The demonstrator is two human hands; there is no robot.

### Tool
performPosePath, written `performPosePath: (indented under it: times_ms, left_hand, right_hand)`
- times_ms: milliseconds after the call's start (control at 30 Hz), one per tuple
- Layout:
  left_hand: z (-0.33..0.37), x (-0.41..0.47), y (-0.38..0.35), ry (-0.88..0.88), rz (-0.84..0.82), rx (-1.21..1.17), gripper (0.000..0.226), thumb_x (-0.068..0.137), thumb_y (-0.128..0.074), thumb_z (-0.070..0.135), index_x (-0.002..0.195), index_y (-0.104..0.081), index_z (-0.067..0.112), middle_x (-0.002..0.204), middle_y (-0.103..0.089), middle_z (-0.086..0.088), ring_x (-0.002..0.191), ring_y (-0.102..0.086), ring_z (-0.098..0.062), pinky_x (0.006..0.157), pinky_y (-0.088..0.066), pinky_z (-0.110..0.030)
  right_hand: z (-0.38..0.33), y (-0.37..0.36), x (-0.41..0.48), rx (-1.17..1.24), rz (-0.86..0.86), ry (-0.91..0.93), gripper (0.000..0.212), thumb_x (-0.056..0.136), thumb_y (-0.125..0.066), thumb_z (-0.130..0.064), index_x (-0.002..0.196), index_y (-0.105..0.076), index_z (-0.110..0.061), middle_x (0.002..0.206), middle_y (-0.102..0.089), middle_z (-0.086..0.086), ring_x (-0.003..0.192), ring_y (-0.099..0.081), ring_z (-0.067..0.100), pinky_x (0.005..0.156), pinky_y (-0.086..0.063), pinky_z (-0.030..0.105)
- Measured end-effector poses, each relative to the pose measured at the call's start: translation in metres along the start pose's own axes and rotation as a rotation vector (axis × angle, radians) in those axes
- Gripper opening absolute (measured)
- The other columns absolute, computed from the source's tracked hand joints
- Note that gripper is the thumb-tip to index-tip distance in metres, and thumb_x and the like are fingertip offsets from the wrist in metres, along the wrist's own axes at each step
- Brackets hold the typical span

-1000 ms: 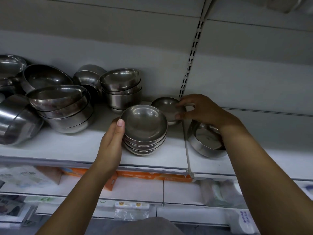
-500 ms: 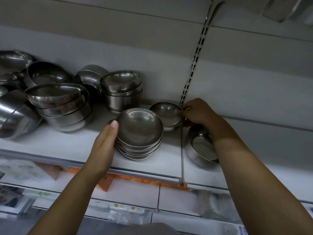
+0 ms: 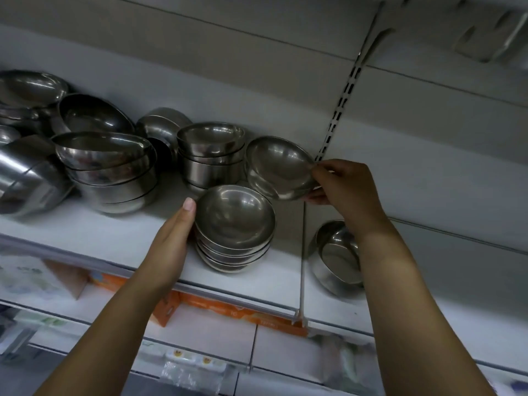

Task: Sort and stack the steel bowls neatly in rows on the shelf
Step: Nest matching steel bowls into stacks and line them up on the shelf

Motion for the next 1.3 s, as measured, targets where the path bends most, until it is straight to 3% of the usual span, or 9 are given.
performPosePath:
  times_ms: [233,500,567,667,833,967,1067,1167,1300]
  left_hand:
    - [0.008,-0.007,-0.007,-0.010,-0.077,0.061,0.083,0.081,-0.046,0.087,0.143,-0.057,0.034,0.139,-0.063,0.019,0.132,-0.054,0.002,0.120,-0.035,-0.036]
    - [0.013,-0.010,-0.010,-0.056,-0.160,0.072,0.071,0.091,-0.029,0.080,0.136,-0.060,0.035,0.135,-0.065,0.020,0.130,-0.054,0.006,0.108,-0.042,-0.015]
    - [0.017,-0.013,-0.011,-0.062,-0.165,0.070,0.065,0.098,-0.029,0.074,0.140,-0.057,0.032,0.134,-0.063,0.021,0.125,-0.053,0.015,0.110,-0.040,-0.014]
    - [0.025,-0.020,-0.015,-0.071,-0.166,0.105,0.026,0.103,-0.029,0.046,0.123,-0.046,0.043,0.114,-0.048,0.037,0.094,-0.044,0.040,0.083,-0.033,0.009]
    - [0.026,-0.006,-0.012,-0.129,-0.240,0.072,0.072,0.092,-0.036,0.066,0.153,-0.041,0.029,0.147,-0.051,0.018,0.123,-0.044,0.025,0.091,-0.036,0.005]
    - [0.036,0.008,-0.019,-0.145,-0.267,0.024,0.052,0.096,-0.041,0.066,0.139,-0.050,0.039,0.139,-0.056,0.021,0.122,-0.051,0.017,0.101,-0.043,-0.007]
    - [0.041,0.018,-0.026,-0.192,-0.278,0.009,0.043,0.099,-0.041,0.059,0.130,-0.056,0.032,0.121,-0.064,0.020,0.109,-0.060,0.016,0.088,-0.044,-0.004]
    - [0.036,0.021,-0.030,-0.195,-0.245,-0.031,0.050,0.098,-0.041,0.061,0.130,-0.055,0.024,0.116,-0.065,0.018,0.104,-0.062,0.014,0.085,-0.045,-0.005]
    - [0.029,0.021,-0.031,-0.164,-0.233,-0.099,0.055,0.095,-0.038,0.056,0.131,-0.055,0.017,0.115,-0.066,0.012,0.099,-0.066,0.012,0.082,-0.048,-0.007]
  right_hand:
    - [-0.016,-0.037,-0.047,0.006,-0.045,-0.061,0.009,0.095,-0.067,-0.015,0.094,-0.076,-0.014,0.072,-0.076,0.007,0.061,-0.075,0.025,0.055,-0.059,0.026]
    - [0.001,-0.052,-0.075,-0.051,0.150,-0.054,0.013,0.093,-0.067,-0.016,0.086,-0.077,-0.018,0.060,-0.071,0.008,0.048,-0.064,0.012,0.051,-0.050,0.019]
    - [0.003,-0.055,-0.080,-0.039,0.193,-0.043,0.017,0.092,-0.067,-0.017,0.081,-0.077,-0.024,0.061,-0.071,0.005,0.050,-0.063,0.011,0.055,-0.053,0.023]
    - [0.005,-0.061,-0.087,-0.009,0.249,-0.044,0.020,0.093,-0.069,-0.028,0.076,-0.072,-0.037,0.073,-0.075,-0.014,0.068,-0.070,0.002,0.070,-0.059,0.023]
    - [0.017,-0.078,-0.102,0.053,0.249,-0.080,0.035,0.090,-0.061,-0.060,0.112,-0.071,-0.035,0.111,-0.073,-0.012,0.105,-0.065,-0.001,0.097,-0.050,0.023]
    - [0.029,-0.096,-0.112,0.202,0.241,-0.103,0.054,0.083,-0.057,-0.073,0.125,-0.063,-0.042,0.128,-0.066,-0.018,0.122,-0.058,-0.002,0.109,-0.043,0.030]
    - [0.038,-0.110,-0.115,0.293,0.266,-0.199,0.071,0.072,-0.051,-0.091,0.131,-0.058,-0.051,0.141,-0.058,-0.021,0.135,-0.049,0.003,0.118,-0.035,0.041]
    - [0.054,-0.125,-0.112,0.427,0.268,-0.229,0.099,0.070,-0.045,-0.096,0.149,-0.045,-0.037,0.154,-0.047,-0.011,0.144,-0.040,0.011,0.123,-0.025,0.048]
    - [0.046,-0.133,-0.110,0.471,0.360,-0.182,0.096,0.074,-0.043,-0.094,0.143,-0.054,-0.028,0.144,-0.059,-0.003,0.137,-0.051,0.014,0.119,-0.034,0.046]
Point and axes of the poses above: each hand's wrist, its own x-axis towards the middle knuckle, its own y-axis out of the back of the hand, z = x × y, the point moved 5 cm from there along x, towards the middle knuckle
